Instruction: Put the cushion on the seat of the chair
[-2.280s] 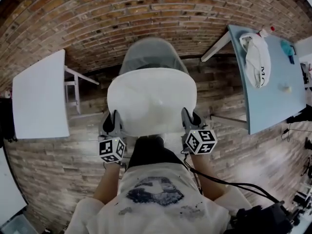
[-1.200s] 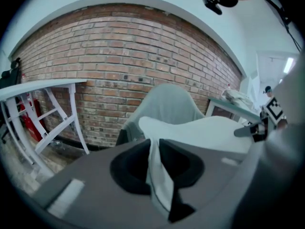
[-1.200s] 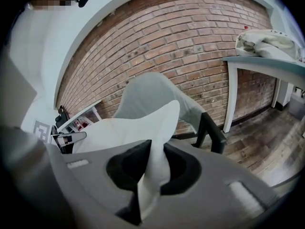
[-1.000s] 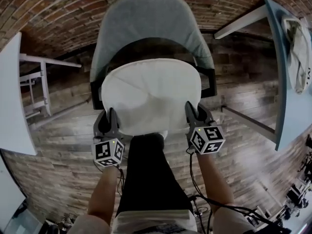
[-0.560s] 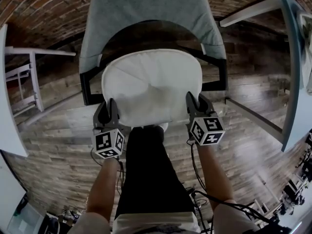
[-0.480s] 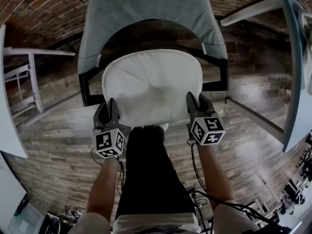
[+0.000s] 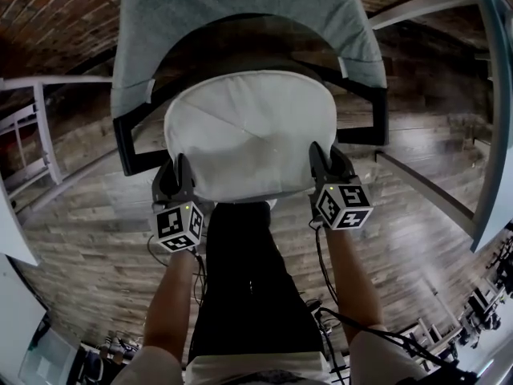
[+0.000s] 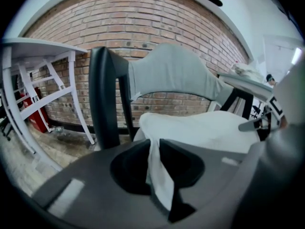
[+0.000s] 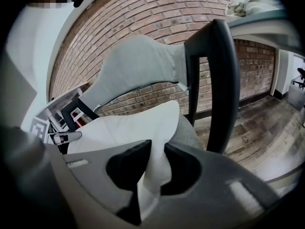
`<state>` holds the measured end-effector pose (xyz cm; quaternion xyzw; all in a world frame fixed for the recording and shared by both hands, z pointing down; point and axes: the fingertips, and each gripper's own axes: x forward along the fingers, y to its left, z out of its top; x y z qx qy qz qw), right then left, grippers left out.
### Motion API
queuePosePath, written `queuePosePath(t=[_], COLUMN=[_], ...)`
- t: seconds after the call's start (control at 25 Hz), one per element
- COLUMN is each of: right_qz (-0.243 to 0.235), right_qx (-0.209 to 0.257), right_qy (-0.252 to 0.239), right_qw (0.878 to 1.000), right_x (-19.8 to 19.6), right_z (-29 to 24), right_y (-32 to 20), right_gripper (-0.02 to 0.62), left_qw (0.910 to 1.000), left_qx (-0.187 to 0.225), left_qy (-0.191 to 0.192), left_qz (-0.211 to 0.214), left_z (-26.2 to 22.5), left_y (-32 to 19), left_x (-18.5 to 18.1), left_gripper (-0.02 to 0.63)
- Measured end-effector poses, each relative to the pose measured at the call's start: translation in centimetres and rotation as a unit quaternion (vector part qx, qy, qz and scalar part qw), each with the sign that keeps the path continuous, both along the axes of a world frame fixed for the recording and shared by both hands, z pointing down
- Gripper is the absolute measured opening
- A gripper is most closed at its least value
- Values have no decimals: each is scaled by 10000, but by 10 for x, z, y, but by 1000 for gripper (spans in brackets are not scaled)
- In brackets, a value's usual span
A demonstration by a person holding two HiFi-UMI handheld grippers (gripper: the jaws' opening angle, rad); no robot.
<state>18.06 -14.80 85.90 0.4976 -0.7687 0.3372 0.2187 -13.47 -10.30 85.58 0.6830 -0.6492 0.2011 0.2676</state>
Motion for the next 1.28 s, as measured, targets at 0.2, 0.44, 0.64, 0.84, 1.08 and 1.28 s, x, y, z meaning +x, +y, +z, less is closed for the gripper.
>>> queuePosePath(t=[0.2, 0.44, 0.64, 0.84, 1.08, 1.28], right_qz=[78, 125, 162, 177, 411, 668], right_qx=[-49, -89, -93, -96, -93, -164], right_qy=[82, 130, 94, 85, 26, 280], right_qw=[9999, 9998, 9998, 9998, 9991, 9972], right_x=[5, 9, 10, 11, 19, 28], right_z=[16, 32, 40, 43, 41, 42], right_y=[0, 0, 0, -1, -1, -1], right_gripper=[58, 63, 78, 84, 137, 211], left_qw=[9999, 9997, 9994, 9995, 9992, 9989], left_qx=[-118, -221, -311, -253, -322, -324], left_qy=[-34, -92, -76, -131, -210, -303], left_qz=[-24, -92, -156, -93, -129, -117], left_z=[18, 36, 45, 49, 48, 45], left_y=[3, 5, 6, 5, 5, 5], left_x=[-3, -4, -5, -4, -4, -5], left_gripper=[49, 49, 52, 52, 52, 61])
